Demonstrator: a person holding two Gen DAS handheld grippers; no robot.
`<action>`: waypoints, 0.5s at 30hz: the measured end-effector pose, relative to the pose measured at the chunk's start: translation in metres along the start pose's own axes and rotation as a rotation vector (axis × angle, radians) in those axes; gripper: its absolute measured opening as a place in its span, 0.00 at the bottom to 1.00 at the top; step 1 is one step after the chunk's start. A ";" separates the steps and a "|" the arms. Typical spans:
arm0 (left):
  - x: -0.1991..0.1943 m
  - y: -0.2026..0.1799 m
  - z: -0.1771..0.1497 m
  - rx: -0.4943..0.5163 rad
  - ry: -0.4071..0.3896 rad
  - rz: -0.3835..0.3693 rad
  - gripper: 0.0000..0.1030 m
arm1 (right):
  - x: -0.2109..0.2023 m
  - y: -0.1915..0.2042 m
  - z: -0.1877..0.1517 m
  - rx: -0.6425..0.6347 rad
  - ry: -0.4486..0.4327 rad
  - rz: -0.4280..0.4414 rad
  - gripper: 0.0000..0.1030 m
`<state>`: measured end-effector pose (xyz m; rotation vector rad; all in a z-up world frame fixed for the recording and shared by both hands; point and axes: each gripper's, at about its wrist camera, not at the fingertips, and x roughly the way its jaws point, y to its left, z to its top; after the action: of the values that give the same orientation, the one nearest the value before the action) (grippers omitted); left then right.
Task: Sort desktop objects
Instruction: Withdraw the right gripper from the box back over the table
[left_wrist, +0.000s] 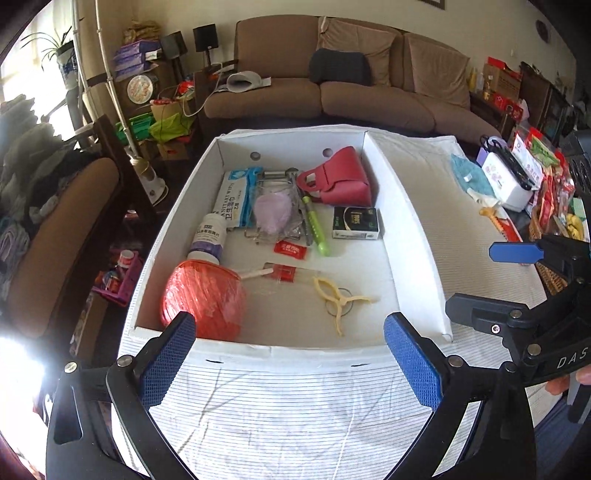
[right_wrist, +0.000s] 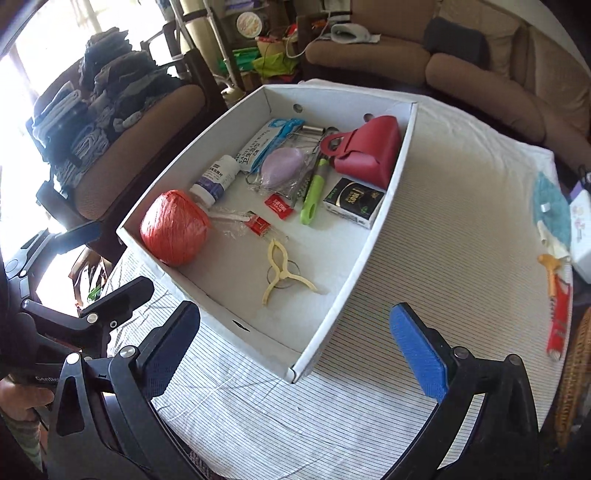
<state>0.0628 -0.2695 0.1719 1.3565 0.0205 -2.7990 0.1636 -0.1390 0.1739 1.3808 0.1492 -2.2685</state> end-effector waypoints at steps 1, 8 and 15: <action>-0.001 -0.006 0.000 -0.004 -0.005 -0.007 1.00 | -0.005 -0.004 -0.004 0.002 -0.011 -0.008 1.00; 0.000 -0.062 0.004 -0.008 -0.030 -0.100 1.00 | -0.035 -0.053 -0.041 0.059 -0.075 -0.073 1.00; 0.010 -0.131 0.014 0.003 -0.042 -0.222 1.00 | -0.049 -0.139 -0.090 0.192 -0.104 -0.128 1.00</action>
<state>0.0416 -0.1390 0.1726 1.3753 0.1771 -3.0069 0.1925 0.0297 0.1518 1.3782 -0.0151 -2.5103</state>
